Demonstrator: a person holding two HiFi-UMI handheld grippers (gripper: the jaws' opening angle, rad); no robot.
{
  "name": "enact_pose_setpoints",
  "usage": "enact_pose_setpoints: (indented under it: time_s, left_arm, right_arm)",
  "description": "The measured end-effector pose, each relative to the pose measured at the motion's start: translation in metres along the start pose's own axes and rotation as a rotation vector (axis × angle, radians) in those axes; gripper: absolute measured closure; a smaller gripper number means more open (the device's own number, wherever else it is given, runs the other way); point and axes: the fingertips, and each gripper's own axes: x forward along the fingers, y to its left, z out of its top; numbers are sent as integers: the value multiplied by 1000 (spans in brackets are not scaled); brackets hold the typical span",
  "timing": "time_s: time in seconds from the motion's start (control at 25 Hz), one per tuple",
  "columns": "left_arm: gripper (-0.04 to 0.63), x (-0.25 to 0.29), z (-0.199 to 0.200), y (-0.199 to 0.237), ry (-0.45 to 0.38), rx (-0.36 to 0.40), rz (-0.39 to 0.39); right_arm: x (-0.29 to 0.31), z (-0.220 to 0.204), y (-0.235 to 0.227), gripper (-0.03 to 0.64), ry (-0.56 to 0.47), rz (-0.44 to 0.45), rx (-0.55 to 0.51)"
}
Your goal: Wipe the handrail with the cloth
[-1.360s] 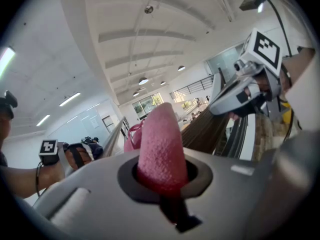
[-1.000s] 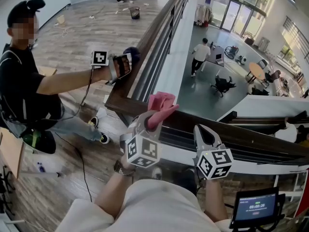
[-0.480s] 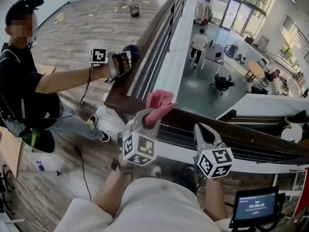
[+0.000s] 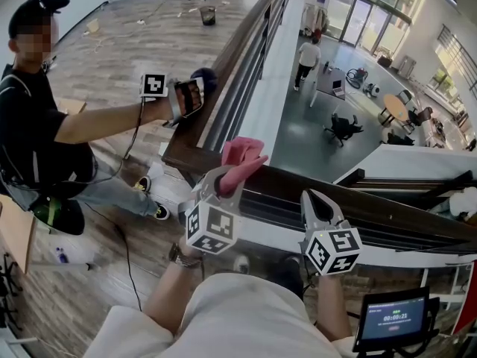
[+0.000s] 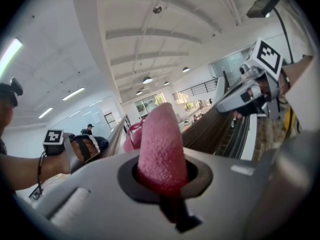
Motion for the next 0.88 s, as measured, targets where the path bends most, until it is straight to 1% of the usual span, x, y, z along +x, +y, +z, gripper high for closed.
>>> enact_pose_setpoints:
  time_s: [0.2,0.36,0.88]
  left_arm:
    - [558,-1,1,-1,0,9,-1]
    - [558,-2,0,1,-4,-7,-9]
    - [558,-12,-8,7,3,-24,15]
  right_arm:
    - [-2,1,-1,614,4,-1,8]
    - [-1,1,0,614,1,-3,5]
    - [-9,-3,5,614,1,1,9]
